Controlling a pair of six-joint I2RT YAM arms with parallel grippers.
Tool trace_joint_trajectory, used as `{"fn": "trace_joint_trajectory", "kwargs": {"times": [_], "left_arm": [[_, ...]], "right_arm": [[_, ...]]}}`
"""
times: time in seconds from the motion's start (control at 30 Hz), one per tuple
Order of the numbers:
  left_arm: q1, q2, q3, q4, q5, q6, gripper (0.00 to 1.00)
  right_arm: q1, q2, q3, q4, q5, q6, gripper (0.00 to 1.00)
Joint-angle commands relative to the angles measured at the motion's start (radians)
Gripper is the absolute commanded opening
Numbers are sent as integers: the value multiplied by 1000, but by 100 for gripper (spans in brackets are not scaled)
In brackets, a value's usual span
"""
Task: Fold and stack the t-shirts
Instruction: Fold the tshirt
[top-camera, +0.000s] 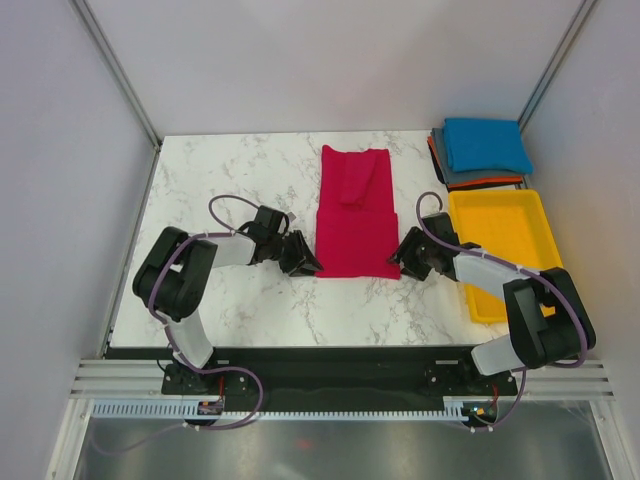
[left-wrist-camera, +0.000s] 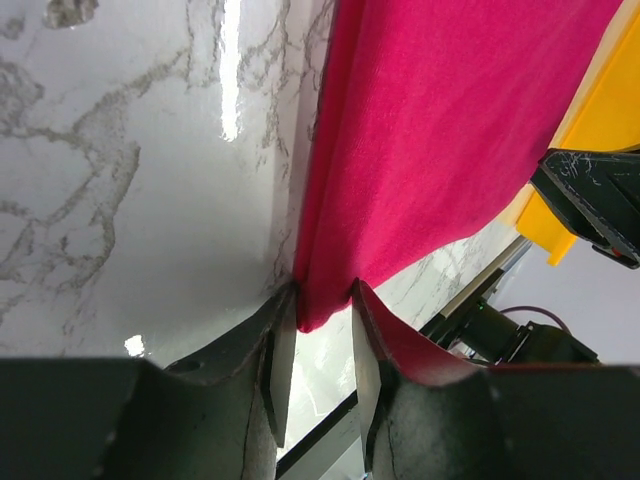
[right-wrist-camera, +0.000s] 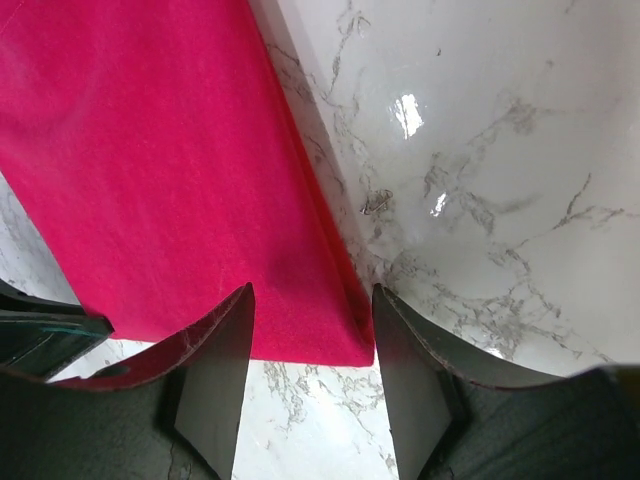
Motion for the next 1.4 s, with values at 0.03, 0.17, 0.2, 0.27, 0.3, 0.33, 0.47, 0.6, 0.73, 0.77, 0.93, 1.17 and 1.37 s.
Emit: {"fn": "trace_joint_trajectory", "kwargs": {"times": [0.03,0.17,0.2,0.27,0.3,0.33,0.47,0.6,0.73,0.77,0.93,1.17,1.37], "left_arm": [[-9,29,5,6,-57,-9,35],[-9,32,18,-14,-57,-2,29],[-9,27,19,-20,-65,3,28],[-9,20,19,-31,-74,6,27],[-9,17,13,-32,-82,6,27],[-9,10,12,-34,-84,6,27],[-9,10,7,-46,-90,9,33],[-12,1,-2,-47,-94,6,38],[-14,-25,-21,-54,-110,2,40],[-14,-29,-19,-66,-117,3,40],[-23,-29,-18,-72,-117,9,40],[-41,-31,-27,-80,-139,-8,38],[-49,-22,-27,-81,-143,-9,37]], "right_arm": [[1,3,-52,-32,21,4,59],[1,-7,-60,-52,27,-8,60],[1,-7,-65,-60,29,-8,60],[1,-13,-77,-58,31,-4,60],[1,-14,-92,-55,27,-1,60],[1,-19,-98,-55,26,3,60],[1,-65,-131,-57,52,0,59],[1,-77,-138,-55,37,9,58],[1,-76,-143,-49,26,19,56],[1,-77,-141,-49,27,18,55],[1,-85,-143,-46,31,19,49],[3,-117,-207,12,-8,73,45],[3,-146,-227,4,20,76,45]]}}
